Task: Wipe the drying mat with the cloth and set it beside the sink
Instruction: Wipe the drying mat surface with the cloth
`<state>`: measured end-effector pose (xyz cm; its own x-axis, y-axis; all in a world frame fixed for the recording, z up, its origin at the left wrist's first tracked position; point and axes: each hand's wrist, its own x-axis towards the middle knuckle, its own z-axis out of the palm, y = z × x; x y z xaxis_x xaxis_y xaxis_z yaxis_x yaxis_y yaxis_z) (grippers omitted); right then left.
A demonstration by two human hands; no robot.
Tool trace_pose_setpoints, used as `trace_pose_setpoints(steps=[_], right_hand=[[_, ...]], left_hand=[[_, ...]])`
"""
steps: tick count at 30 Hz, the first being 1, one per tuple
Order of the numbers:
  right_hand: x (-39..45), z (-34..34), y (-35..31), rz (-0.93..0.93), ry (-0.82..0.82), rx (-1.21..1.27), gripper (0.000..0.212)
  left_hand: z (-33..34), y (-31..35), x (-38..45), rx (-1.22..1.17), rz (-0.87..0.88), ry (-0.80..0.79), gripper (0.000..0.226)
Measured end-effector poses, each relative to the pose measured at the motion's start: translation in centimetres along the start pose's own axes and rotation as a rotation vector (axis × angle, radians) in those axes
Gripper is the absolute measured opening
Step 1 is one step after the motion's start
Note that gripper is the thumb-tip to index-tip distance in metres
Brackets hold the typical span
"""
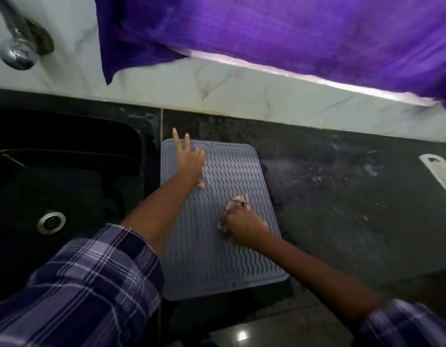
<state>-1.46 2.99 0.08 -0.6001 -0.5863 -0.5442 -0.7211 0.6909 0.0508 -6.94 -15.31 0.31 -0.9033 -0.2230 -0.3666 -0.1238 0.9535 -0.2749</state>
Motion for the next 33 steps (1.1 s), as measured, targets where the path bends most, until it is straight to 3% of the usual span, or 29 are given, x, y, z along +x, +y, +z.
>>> trace_pose_setpoints(steps=[2,4,6,9,12,17,20,21,23,25,28,30,33], right_hand=[[0.3,-2.8,0.1,0.023,-0.095,0.099,0.036],[2.5,-5.7,1.1,0.066,-0.010,0.156,0.031],[4.9,-7.0,1.6,0.123,0.171,0.104,0.029],[6.0,-3.9,0.2,0.149,0.265,-0.012,0.035],[4.3,0.1,-0.5,0.123,0.277,-0.022,0.042],[-6.4,6.9,-2.0,-0.018,0.160,0.020,0.042],[-7.2,2.8,-1.4,-0.007,-0.066,0.225,0.025],[-6.3,0.8,-0.9,-0.001,-0.069,0.265,0.021],[-3.9,-2.1,-0.2,0.047,0.104,0.309,0.018],[-1.8,-2.5,-0.6,0.141,0.248,0.177,0.025],[-1.7,-0.3,-1.8,0.188,0.259,-0.026,0.037],[-6.2,3.1,-1.5,0.150,0.316,-0.098,0.042],[-10.5,8.1,-2.1,0.015,0.230,-0.018,0.046]], left_hand=[[0.6,0.8,-2.0,0.001,0.001,0.076,0.094],[0.6,1.4,-3.8,-0.092,0.023,0.102,0.074],[1.1,1.8,-4.9,-0.186,0.061,0.019,0.089],[3.3,2.4,-7.7,-0.141,0.089,-0.105,0.121],[3.9,2.6,-8.3,-0.120,0.051,-0.098,0.119],[2.6,4.3,-9.0,0.018,0.011,-0.117,0.110],[2.7,4.6,-10.9,0.052,-0.014,-0.069,0.109],[2.8,4.8,-11.5,0.024,-0.028,-0.075,0.112],[3.3,5.4,-12.7,-0.041,-0.052,-0.171,0.122],[4.2,6.1,-13.6,-0.107,-0.087,-0.242,0.132],[3.3,6.0,-13.6,-0.101,-0.142,-0.175,0.134],[2.6,7.2,-15.0,-0.081,-0.124,-0.098,0.133],[3.7,7.7,-15.6,-0.070,-0.136,-0.127,0.131]])
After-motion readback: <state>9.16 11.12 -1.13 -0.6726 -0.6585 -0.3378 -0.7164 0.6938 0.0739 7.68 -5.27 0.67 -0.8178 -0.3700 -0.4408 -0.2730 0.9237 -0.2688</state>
